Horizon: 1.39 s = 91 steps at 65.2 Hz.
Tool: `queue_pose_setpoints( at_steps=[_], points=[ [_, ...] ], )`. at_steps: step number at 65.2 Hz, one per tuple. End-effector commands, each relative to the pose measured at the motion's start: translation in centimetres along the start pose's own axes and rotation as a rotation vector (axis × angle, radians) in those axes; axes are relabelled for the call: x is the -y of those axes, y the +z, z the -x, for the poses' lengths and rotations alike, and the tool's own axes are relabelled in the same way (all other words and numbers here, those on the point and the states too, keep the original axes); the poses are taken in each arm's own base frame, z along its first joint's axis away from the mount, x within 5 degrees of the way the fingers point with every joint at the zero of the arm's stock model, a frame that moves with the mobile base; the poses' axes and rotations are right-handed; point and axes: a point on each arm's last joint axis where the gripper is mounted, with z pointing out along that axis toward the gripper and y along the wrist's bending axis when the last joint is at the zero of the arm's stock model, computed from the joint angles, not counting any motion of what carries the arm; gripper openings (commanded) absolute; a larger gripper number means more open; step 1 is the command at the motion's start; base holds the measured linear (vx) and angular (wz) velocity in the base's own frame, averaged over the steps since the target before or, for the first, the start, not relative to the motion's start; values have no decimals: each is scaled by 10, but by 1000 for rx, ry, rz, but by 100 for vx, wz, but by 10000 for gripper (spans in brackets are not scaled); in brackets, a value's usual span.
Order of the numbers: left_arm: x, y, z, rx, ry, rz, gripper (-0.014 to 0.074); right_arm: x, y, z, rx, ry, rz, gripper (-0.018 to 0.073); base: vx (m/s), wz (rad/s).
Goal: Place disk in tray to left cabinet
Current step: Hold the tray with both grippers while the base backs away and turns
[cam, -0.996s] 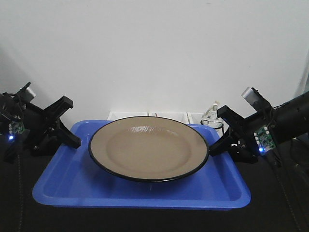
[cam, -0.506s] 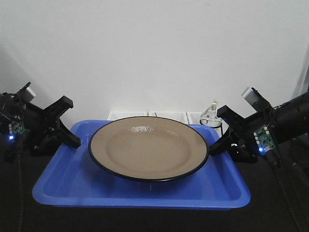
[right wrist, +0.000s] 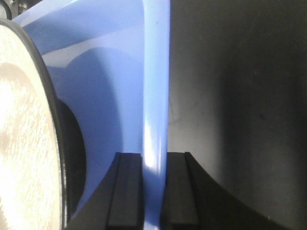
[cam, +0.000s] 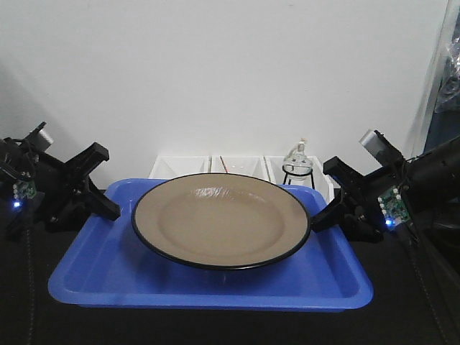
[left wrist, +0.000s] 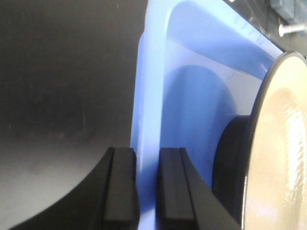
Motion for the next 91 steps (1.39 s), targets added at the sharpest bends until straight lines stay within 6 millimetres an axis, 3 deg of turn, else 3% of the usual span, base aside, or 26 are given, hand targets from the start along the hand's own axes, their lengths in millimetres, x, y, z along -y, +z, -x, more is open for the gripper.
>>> queue_pose_setpoints(
  at_steps=[1,63,91],
  points=[
    [44,-25,-15,11,-10,-233,-3,-47,-23,-9,40,-7,246,-6,-19,-4],
    [44,-25,-15,11,-10,-233,-3,-47,-23,-9,36,-8,246,-6,-29,3],
    [44,-25,-16,5,-9,-231,-3,-48,-22,-10,33,-9,247,-6,-28,30]
  ],
)
